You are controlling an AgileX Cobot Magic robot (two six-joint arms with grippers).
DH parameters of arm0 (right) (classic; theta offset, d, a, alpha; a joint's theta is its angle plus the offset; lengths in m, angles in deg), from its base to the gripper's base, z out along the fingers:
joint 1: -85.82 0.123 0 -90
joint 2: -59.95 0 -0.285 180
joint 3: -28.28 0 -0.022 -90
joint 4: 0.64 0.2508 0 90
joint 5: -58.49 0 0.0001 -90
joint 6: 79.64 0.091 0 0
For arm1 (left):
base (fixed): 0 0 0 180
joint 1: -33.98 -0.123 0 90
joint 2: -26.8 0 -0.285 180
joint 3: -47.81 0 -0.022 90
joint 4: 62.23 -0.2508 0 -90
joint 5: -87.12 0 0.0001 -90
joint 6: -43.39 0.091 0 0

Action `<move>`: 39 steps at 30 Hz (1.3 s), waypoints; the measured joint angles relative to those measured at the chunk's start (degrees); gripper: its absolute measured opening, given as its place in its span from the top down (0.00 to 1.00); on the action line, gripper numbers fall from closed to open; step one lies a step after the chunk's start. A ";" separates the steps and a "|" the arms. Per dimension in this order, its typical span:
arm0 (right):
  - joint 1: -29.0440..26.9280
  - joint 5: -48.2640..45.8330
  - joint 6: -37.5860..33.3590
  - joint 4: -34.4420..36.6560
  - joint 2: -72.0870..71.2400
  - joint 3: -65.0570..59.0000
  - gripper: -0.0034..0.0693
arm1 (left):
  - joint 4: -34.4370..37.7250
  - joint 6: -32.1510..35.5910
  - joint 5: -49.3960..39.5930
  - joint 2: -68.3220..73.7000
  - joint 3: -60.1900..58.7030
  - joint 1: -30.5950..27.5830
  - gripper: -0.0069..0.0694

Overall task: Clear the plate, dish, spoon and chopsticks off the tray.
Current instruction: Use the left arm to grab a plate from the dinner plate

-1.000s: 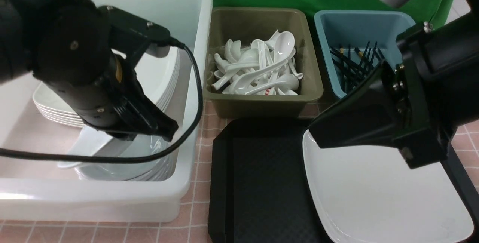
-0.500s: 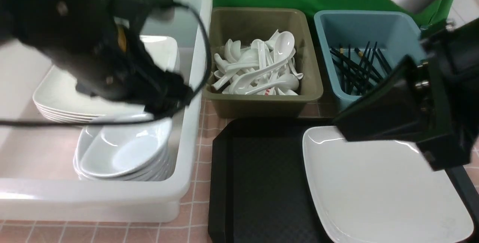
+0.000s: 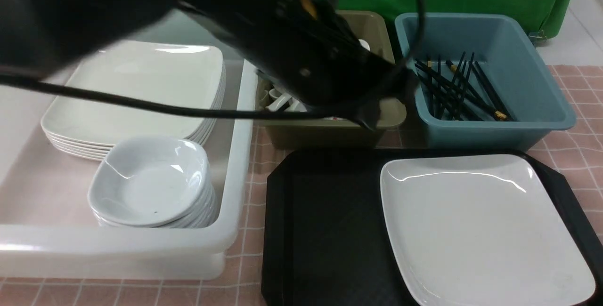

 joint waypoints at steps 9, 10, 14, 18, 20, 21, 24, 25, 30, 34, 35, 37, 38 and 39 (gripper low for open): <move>-2.41 0.17 -0.05 5.00 0.00 -7.91 0.91 | -4.12 1.66 2.99 21.68 11.49 0.11 0.59; -2.41 0.22 -0.19 5.53 0.00 -7.98 0.91 | -4.83 1.73 3.72 23.11 12.42 0.11 0.54; -2.41 0.29 -0.49 6.38 0.00 -8.09 0.91 | -5.97 2.34 5.32 28.30 15.51 0.06 0.34; -2.41 0.57 -0.49 6.63 0.00 -8.22 0.91 | -5.48 2.95 7.87 31.91 16.45 0.06 0.22; -2.41 0.89 -0.49 6.63 0.00 -8.22 0.91 | -5.20 2.95 8.81 32.54 16.45 0.06 0.22; -2.41 1.32 -0.50 6.75 0.00 -8.22 0.91 | -4.55 2.95 9.82 33.11 16.45 0.06 0.22; -2.41 1.86 -0.63 6.74 0.00 -8.22 0.91 | -3.91 3.01 10.81 33.61 16.62 0.06 0.27; -2.41 2.00 -0.63 6.74 0.00 -8.22 0.91 | -3.91 3.12 11.02 33.69 16.62 0.06 0.32; -2.41 2.04 -0.75 6.74 0.00 -8.22 0.91 | -2.04 2.93 11.87 33.87 16.88 -0.10 0.71; -2.41 2.04 -1.31 6.75 0.00 -8.22 0.91 | -1.33 3.15 11.46 33.11 17.07 -0.22 0.76; -2.41 2.04 -1.52 6.75 0.00 -8.22 0.91 | -1.33 3.60 10.75 32.59 17.07 -0.22 0.76; -2.41 2.04 -1.64 6.75 0.00 -8.22 0.91 | -1.39 4.16 9.38 31.94 17.07 -0.22 0.76; -2.41 1.97 -1.77 6.75 0.00 -7.84 0.91 | -1.51 5.31 7.42 30.62 17.07 -0.17 0.78; -2.41 1.91 -1.81 6.75 0.00 -7.24 0.91 | -1.51 6.28 6.18 29.51 17.01 -0.10 0.79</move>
